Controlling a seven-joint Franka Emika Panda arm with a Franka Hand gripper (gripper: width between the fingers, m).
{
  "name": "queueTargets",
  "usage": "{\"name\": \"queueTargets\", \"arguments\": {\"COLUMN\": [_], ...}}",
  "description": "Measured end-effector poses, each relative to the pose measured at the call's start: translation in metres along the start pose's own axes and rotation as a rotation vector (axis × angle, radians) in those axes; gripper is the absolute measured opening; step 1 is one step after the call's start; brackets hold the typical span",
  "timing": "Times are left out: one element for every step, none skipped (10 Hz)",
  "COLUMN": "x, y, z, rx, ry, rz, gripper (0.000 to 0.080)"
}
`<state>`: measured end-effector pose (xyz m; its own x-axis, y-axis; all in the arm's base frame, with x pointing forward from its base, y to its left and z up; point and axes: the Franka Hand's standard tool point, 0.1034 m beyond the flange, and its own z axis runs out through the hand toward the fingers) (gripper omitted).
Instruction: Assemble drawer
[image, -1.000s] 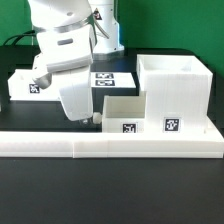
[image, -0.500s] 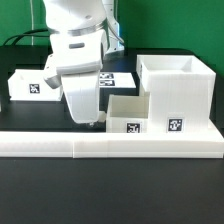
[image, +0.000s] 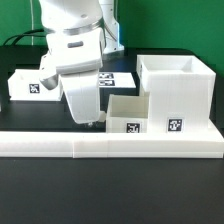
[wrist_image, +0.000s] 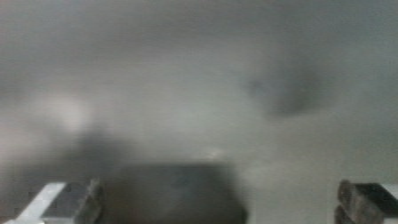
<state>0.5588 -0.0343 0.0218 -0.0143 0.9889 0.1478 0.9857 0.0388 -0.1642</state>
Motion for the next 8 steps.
{"name": "queueTargets", "arguments": {"x": [0.003,0.009,0.018,0.023,0.023,0.022,0.021,0.021], "y": [0.006,0.012,0.014,0.017,0.016,0.016,0.016,0.016], "z": [-0.007,-0.011,-0.011,-0.011,-0.011,-0.010,-0.010,-0.010], "rx": [0.002,-0.007,-0.011,-0.023,-0.023,-0.023,-0.023,-0.023], "ry": [-0.002,-0.004,-0.006,-0.010,-0.011,-0.011,-0.011,-0.011], "rz": [0.009,0.039,0.069,0.092,0.103,0.104,0.105,0.105], "gripper": [0.0649,0.0649,0.0649,0.0649,0.0649,0.0649,0.0649,0.0649]}}
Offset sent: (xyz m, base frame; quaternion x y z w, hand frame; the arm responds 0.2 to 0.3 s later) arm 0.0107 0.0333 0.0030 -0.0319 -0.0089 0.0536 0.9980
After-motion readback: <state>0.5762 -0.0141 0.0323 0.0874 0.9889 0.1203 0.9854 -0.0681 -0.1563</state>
